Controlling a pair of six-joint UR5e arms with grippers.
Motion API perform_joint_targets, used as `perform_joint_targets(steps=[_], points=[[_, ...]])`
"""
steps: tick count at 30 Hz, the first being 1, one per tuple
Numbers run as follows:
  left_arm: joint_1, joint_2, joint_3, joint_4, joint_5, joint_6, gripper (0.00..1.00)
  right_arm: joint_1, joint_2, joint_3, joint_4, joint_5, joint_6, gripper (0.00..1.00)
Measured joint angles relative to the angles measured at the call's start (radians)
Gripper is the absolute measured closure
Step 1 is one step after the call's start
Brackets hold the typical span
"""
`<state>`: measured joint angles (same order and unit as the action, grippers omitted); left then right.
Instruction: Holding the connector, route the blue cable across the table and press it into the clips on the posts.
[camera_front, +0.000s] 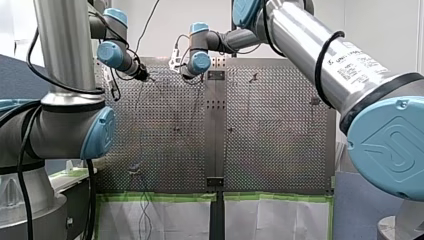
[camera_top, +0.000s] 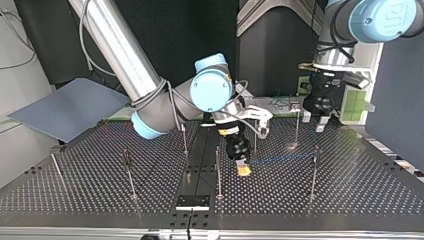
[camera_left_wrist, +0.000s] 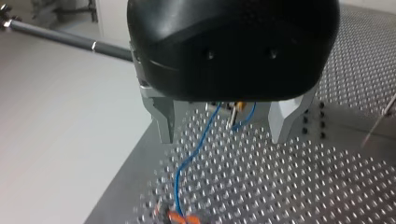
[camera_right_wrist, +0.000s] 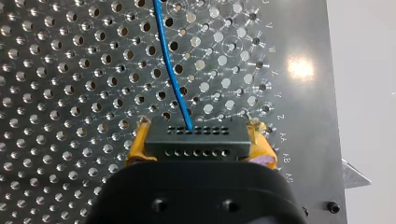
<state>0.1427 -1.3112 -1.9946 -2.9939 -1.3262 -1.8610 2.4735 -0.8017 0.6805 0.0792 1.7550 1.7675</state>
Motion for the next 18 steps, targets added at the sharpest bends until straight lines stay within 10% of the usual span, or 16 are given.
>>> perform_joint_targets(steps=[18], points=[[-0.068, -0.112, 0.139, 0.042, 0.011, 0.001, 0.0, 0.001, 0.0, 0.0, 0.0, -0.002, 0.006, 1.0]])
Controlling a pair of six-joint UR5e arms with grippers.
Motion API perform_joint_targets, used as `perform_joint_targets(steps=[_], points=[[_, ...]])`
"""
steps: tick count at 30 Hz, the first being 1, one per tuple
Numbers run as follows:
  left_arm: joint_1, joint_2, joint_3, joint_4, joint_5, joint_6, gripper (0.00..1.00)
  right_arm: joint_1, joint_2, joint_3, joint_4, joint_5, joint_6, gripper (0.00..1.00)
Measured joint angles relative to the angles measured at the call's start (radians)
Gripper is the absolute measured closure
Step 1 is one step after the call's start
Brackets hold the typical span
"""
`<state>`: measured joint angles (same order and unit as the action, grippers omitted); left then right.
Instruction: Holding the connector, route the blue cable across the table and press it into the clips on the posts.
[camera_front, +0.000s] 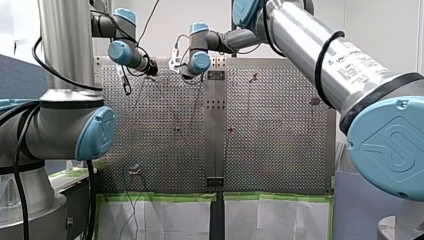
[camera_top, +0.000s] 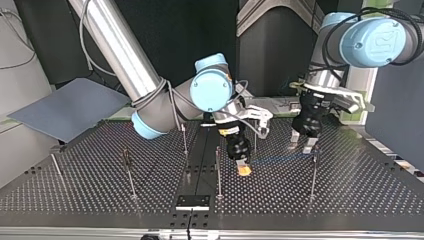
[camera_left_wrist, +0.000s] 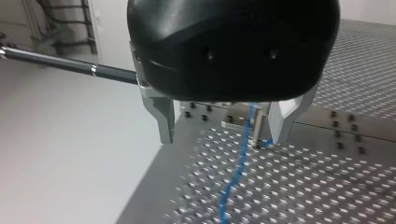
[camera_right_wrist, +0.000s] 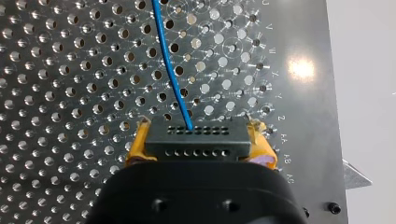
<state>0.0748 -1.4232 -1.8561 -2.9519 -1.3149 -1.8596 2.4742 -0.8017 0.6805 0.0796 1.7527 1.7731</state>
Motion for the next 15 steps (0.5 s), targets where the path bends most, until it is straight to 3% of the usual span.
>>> perform_joint_targets(steps=[5, 15], points=[[-0.012, -0.025, 0.028, 0.032, 0.001, -0.027, 0.0, 0.0, 0.0, 0.0, 0.0, -0.001, 0.001, 1.0], [-0.035, -0.106, 0.07, 0.043, 0.004, -0.021, 0.0, 0.0, 0.0, 0.0, 0.0, -0.002, 0.002, 1.0]])
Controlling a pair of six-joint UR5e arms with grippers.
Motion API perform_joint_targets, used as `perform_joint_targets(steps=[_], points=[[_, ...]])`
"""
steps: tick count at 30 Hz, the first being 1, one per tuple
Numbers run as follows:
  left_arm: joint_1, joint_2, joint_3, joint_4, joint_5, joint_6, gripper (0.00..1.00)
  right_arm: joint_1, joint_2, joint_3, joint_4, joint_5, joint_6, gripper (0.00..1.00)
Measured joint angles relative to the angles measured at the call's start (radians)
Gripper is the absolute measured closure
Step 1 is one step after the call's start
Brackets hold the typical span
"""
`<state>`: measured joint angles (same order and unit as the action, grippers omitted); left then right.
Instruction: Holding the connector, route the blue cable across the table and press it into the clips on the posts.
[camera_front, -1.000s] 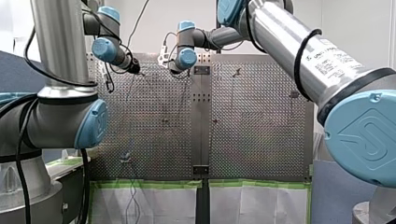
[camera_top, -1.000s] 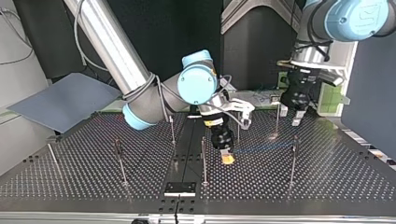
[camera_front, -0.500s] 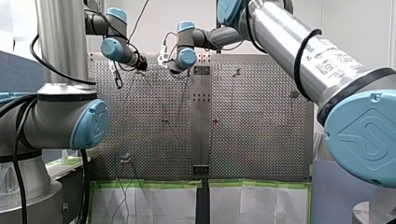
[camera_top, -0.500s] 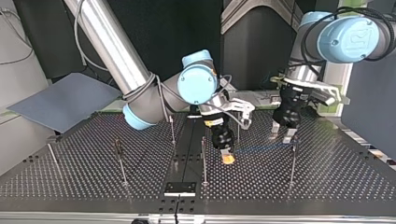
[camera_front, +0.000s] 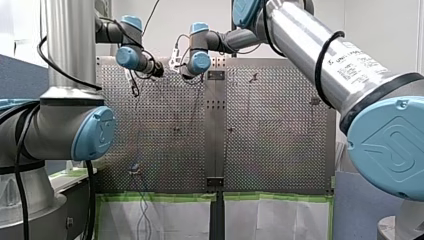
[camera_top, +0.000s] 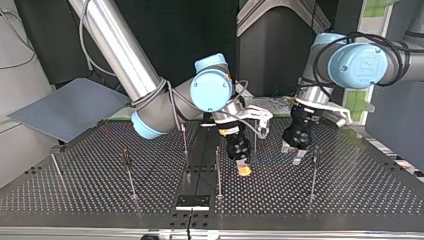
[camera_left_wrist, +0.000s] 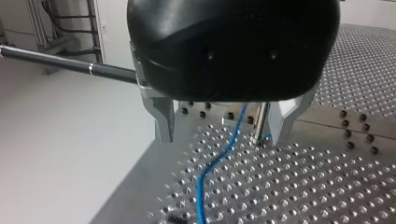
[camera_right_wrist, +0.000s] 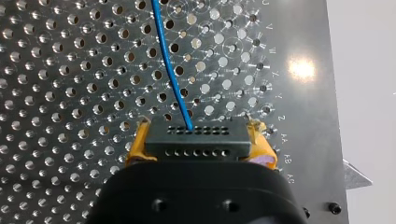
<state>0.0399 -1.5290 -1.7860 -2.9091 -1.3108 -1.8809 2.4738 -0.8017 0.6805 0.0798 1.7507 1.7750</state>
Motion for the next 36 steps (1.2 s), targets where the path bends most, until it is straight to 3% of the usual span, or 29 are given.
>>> perform_joint_targets(steps=[12, 14, 15, 16, 17, 18, 20, 22, 29, 36], points=[[-0.009, -0.052, 0.049, 0.012, -0.024, -0.001, 0.0, 0.001, 0.0, 0.0, 0.001, 0.0, 0.001, 1.0], [-0.01, -0.053, 0.05, 0.008, -0.033, 0.005, 0.25, 0.001, 0.0, 0.0, 0.001, 0.0, 0.001, 1.0], [-0.011, -0.054, 0.05, 0.004, -0.042, 0.011, 0.25, 0.001, 0.0, 0.0, 0.002, 0.0, 0.002, 1.0], [-0.011, -0.054, 0.05, 0.001, -0.048, 0.016, 0.39, 0.001, 0.0, 0.0, 0.002, 0.0, 0.002, 1.0], [-0.011, -0.054, 0.05, -0.003, -0.055, 0.022, 0.6, 0.001, 0.0, 0.0, 0.002, 0.0, 0.002, 1.0], [-0.012, -0.054, 0.05, -0.008, -0.065, 0.03, 0.6, 0.001, 0.0, 0.0, 0.002, -0.001, 0.002, 1.0], [-0.014, -0.054, 0.05, -0.012, -0.08, 0.04, 0.95, 0.001, 0.0, 0.0, 0.003, -0.002, 0.002, 1.0], [-0.017, -0.054, 0.05, -0.015, -0.097, 0.045, 1.0, 0.001, 0.0, 0.0, 0.003, -0.005, 0.003, 1.0], [-0.023, -0.053, 0.05, -0.02, -0.142, 0.054, 1.0, 0.001, 0.0, 0.0, 0.011, -0.009, 0.005, 1.0], [-0.042, -0.042, 0.023, -0.064, -0.19, 0.084, 1.0, 0.006, 0.0, 0.012, 0.018, -0.01, 0.009, 1.0]])
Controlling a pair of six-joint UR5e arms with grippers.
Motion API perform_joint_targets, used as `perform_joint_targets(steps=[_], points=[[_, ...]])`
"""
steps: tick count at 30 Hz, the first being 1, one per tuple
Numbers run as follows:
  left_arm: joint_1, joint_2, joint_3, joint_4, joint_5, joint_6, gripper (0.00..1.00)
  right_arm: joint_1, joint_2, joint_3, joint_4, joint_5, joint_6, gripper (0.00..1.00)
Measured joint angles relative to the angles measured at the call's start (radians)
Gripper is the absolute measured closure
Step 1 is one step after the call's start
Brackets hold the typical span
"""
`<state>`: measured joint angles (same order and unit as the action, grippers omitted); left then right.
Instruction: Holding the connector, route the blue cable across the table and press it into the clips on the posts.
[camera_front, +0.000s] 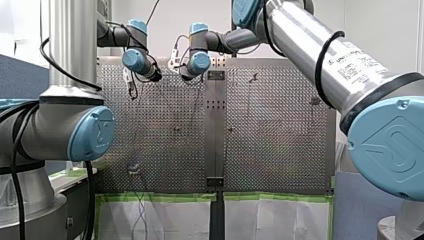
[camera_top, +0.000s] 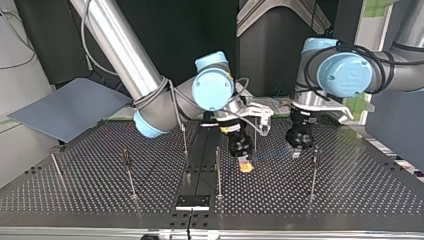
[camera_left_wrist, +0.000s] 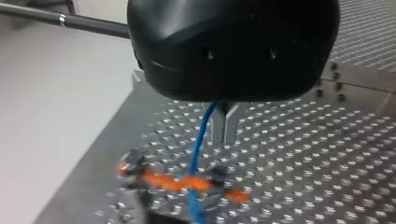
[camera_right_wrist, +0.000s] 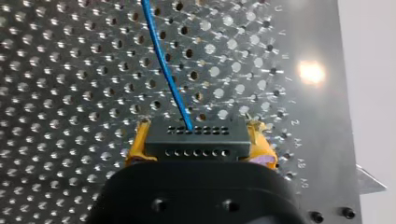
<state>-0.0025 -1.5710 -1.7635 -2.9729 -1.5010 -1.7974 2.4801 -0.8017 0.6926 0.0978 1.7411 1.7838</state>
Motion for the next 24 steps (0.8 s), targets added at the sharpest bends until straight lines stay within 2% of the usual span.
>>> perform_joint_targets(steps=[5, 15, 24], points=[[-0.012, 0.03, -0.035, -0.005, -0.036, 0.009, 1.0, 0.006, 0.0, 0.032, 0.001, 0.0, 0.0, 1.0], [-0.037, 0.102, -0.116, 0.062, -0.114, -0.014, 1.0, 0.01, -0.01, 0.115, 0.0, 0.001, -0.003, 1.0], [-0.071, 0.055, -0.192, 0.133, -0.159, -0.02, 1.0, 0.005, -0.017, 0.184, -0.001, 0.003, -0.011, 1.0]])
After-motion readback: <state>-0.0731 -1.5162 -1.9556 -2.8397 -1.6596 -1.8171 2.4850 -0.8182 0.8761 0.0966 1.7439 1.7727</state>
